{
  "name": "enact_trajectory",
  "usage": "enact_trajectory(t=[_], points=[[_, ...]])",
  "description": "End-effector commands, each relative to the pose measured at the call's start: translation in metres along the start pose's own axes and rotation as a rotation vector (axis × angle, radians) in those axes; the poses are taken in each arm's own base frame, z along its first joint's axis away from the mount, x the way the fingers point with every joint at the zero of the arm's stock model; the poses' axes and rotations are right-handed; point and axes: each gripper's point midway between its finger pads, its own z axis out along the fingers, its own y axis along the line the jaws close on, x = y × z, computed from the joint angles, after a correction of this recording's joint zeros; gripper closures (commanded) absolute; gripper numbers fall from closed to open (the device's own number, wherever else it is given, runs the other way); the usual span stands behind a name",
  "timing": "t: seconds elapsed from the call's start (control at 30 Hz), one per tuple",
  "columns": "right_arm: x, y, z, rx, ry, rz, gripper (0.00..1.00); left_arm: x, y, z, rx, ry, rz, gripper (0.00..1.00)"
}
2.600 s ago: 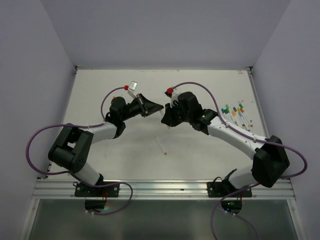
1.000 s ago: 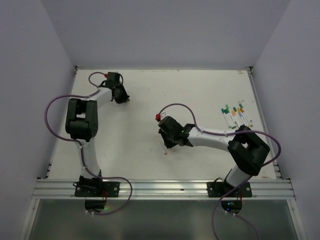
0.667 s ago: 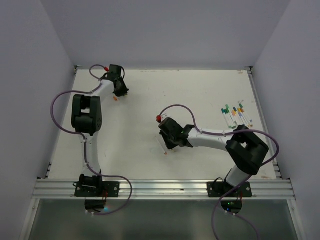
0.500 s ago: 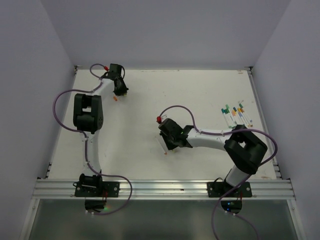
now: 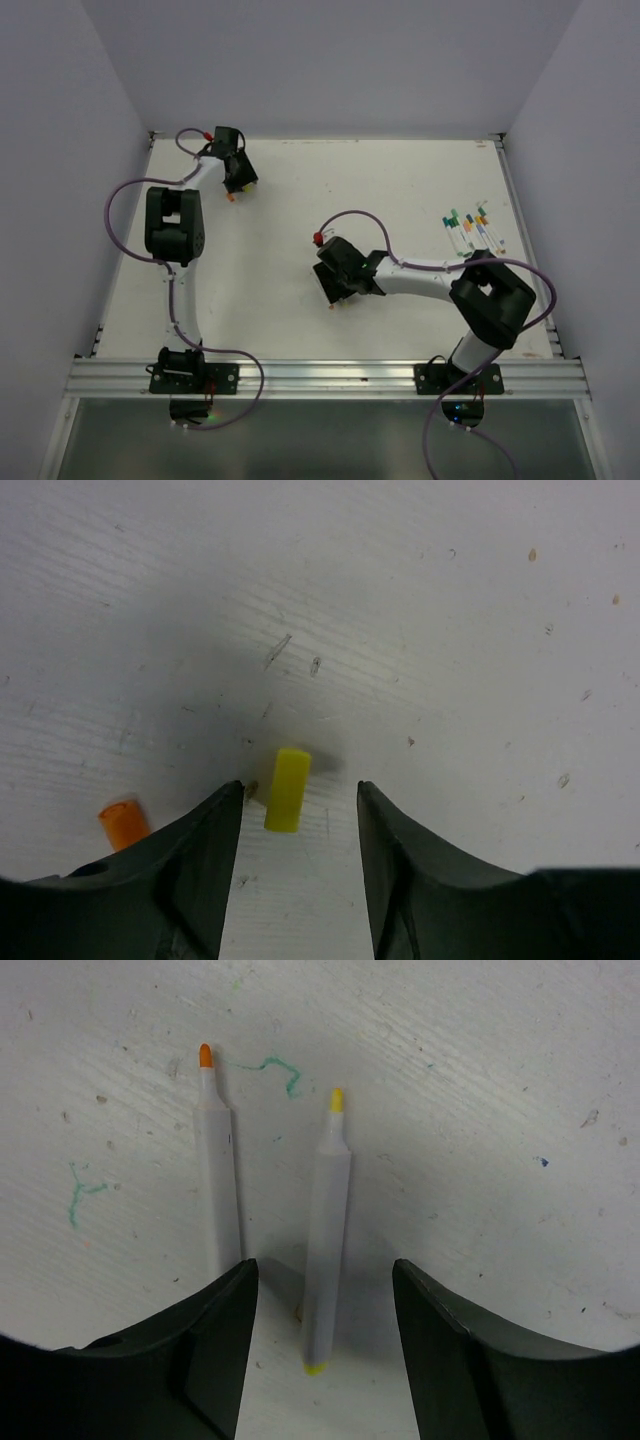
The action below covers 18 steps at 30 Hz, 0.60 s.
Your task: Open the pen caps
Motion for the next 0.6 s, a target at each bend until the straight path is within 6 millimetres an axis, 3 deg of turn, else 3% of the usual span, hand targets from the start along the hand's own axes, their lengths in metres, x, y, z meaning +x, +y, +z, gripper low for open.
enact_trajectory(t=[0.0,0.07,0.1,0.2,0.23,0.3,0.33,0.4,0.43,0.47,0.5,0.57], points=[[-0.033,0.005,-0.024,-0.026,-0.099,0.022,0.39,-0.003,0.008,-0.004,-0.011,0.003,-0.014,0.46],[-0.042,0.002,-0.036,-0.016,-0.132,0.024,0.26,-0.004,0.007,-0.005,-0.004,0.002,-0.018,0.42],[-0.056,-0.004,-0.053,0.007,-0.193,0.035,0.01,-0.007,0.005,-0.007,0.012,0.0,-0.025,0.4],[-0.079,-0.033,-0.084,0.088,-0.29,0.069,0.01,-0.017,-0.002,-0.016,0.036,-0.026,-0.026,0.33],[-0.085,-0.062,-0.092,0.153,-0.299,0.111,0.01,-0.024,-0.006,-0.025,0.049,-0.044,-0.024,0.3],[-0.089,-0.096,-0.098,0.159,-0.288,0.178,0.01,-0.031,-0.019,-0.037,0.102,-0.062,-0.021,0.29],[-0.088,-0.139,-0.101,0.187,-0.274,0.256,0.02,-0.037,-0.025,-0.049,0.123,-0.083,-0.019,0.27],[-0.083,-0.181,-0.105,0.243,-0.268,0.299,0.07,-0.04,-0.036,-0.067,0.163,-0.099,-0.022,0.25],[-0.084,-0.217,-0.111,0.346,-0.295,0.259,0.08,-0.04,-0.041,-0.075,0.187,-0.106,-0.025,0.24],[-0.085,-0.23,-0.111,0.397,-0.306,0.222,0.08,-0.043,-0.058,-0.084,0.249,-0.141,-0.01,0.24],[-0.086,-0.242,-0.112,0.443,-0.316,0.192,0.08,-0.037,-0.059,-0.095,0.262,-0.152,-0.014,0.2],[-0.072,-0.277,-0.099,0.51,-0.224,0.194,0.1,-0.032,-0.072,-0.107,0.311,-0.178,-0.028,0.2]])
